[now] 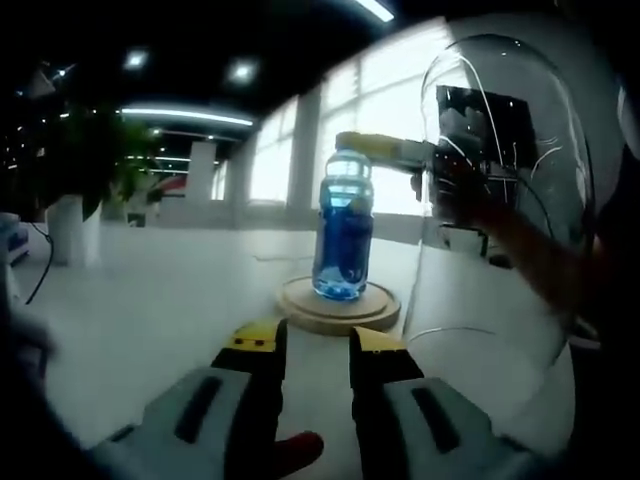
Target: Open the cover put in the Mizone put the cover back on
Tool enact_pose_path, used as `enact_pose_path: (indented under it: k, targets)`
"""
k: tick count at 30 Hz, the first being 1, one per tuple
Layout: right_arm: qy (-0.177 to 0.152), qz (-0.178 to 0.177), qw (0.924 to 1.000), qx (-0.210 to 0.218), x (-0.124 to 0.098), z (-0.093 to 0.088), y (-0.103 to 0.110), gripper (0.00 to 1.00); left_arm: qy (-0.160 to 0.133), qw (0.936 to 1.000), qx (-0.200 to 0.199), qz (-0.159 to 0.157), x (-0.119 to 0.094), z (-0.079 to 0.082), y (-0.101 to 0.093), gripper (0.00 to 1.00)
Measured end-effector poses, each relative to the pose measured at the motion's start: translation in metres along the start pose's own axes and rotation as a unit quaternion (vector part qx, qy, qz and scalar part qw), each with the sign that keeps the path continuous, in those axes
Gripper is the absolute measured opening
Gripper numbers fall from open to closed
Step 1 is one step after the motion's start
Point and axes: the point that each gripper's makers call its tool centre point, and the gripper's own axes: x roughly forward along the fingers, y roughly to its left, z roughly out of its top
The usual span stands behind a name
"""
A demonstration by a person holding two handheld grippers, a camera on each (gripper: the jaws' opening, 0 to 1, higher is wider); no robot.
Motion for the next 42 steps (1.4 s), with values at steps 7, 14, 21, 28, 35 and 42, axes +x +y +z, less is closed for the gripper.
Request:
enact_pose_path:
  k: [7,14,21,28,35,42]
  targets:
    - [-0.01,-0.01,0.9999,0.007,-0.012,0.008,-0.004,0.21,-0.001,1.0,-0.002,0.0,0.0,0.0,0.0,0.19]
    - [-0.016,-0.021,0.9996,0.006,-0.027,0.015,-0.006,0.21,-0.001,1.0,-0.003,-0.001,0.0,0.0,-0.001,0.19]
    - [-0.016,-0.026,0.9995,0.008,-0.041,0.018,-0.006,0.21,-0.001,1.0,-0.003,0.0,0.0,0.0,-0.001,0.19]
    - [-0.013,-0.033,0.9994,0.003,-0.06,0.016,-0.006,0.2,0.0,1.0,-0.001,0.002,0.0,0.0,0.0,0.19]
    - [-0.006,-0.041,0.999,0.013,-0.081,0.007,-0.009,0.2,0.001,1.0,-0.001,0.003,-0.001,0.0,0.0,0.19]
    - [0.004,-0.052,0.9981,0.032,-0.102,-0.01,-0.011,0.2,0.0,1.0,-0.003,0.004,-0.001,0.0,0.0,0.19]
